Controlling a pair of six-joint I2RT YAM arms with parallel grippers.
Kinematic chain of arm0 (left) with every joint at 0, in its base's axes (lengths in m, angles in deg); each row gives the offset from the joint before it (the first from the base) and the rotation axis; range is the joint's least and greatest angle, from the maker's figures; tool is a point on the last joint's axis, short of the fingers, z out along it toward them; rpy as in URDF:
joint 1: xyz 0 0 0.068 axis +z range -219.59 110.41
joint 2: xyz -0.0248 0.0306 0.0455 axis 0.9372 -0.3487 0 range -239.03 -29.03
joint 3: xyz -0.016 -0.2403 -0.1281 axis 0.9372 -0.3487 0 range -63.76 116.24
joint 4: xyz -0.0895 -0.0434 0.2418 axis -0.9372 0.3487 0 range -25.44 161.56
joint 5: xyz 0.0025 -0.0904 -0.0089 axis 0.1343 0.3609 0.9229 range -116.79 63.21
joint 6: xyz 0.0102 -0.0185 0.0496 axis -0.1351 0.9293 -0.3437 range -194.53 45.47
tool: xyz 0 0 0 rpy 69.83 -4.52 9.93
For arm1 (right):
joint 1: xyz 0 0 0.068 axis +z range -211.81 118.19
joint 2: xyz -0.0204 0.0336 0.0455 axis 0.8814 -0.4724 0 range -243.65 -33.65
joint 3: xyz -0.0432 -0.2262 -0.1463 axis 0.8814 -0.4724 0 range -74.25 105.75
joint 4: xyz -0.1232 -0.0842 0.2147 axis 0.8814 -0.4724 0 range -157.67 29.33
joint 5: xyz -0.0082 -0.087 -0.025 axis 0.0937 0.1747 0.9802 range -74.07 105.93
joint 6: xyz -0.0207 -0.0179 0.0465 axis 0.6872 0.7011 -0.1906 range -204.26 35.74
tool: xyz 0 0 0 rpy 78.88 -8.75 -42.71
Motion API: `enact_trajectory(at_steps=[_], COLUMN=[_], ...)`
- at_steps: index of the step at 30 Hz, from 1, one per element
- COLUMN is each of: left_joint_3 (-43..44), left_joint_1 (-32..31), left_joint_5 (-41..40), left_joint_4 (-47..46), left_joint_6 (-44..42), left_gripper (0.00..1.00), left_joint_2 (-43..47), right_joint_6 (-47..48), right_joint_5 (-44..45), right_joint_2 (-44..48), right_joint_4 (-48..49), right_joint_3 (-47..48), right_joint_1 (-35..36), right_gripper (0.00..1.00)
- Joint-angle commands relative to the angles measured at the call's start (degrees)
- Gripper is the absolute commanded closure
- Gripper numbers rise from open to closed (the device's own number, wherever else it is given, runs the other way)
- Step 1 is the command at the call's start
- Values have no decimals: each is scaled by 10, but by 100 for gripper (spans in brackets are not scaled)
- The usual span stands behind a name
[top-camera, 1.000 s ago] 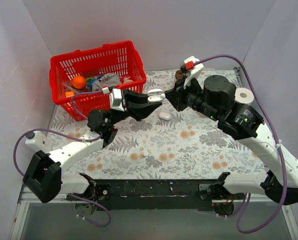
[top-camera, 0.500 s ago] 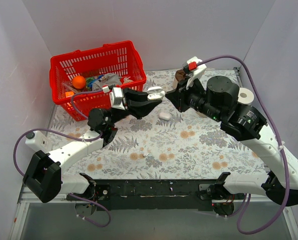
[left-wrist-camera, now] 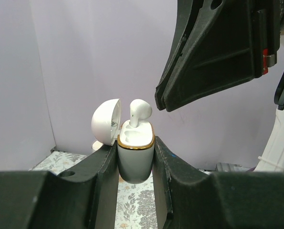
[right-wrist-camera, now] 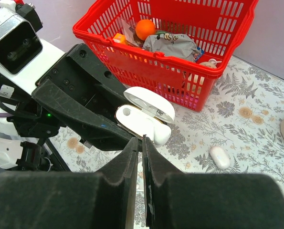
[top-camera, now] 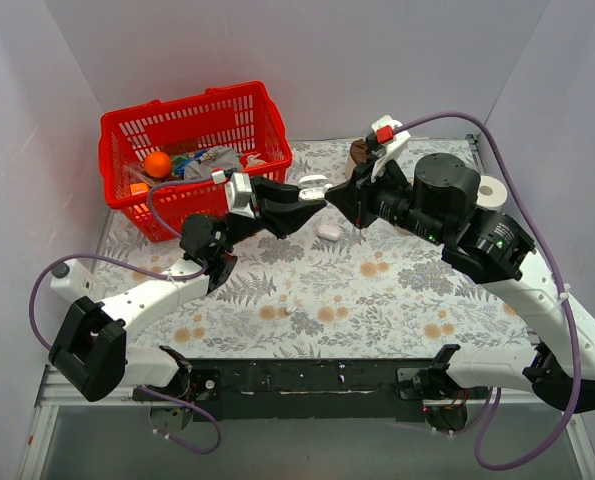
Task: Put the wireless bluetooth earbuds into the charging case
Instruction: Adjust the earbud with the charging case.
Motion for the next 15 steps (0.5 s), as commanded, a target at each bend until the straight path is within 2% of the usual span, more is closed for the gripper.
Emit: enact_trajectory(at_steps=[1, 4, 6, 10, 13, 15], left_joint_3=[12, 6, 2, 2, 3, 2], left_joint_1=[-2, -2, -2, -2, -3, -2], left_joint_5=[5, -2, -2, 5, 7, 11], left_joint_4=[-5, -9, -10, -13, -17, -20], left_joint_6=[0, 2, 3, 10, 14, 18], left_gripper=[100, 100, 100, 100, 100, 100], left_joint_2=[7, 12, 16, 18, 19, 20], right_joint_6=[-2, 0, 4, 6, 2, 2], right_joint_5=[-3, 36, 59, 85, 98, 101], right_joint_2=[6, 18, 34, 32, 34, 36], right_joint_4=[32, 37, 42, 18, 10, 11], right_joint_3=[14, 20, 14, 25, 14, 4], right_joint_1=[2, 2, 1, 1, 1, 1], right_gripper=[84, 76, 75, 48, 43, 43])
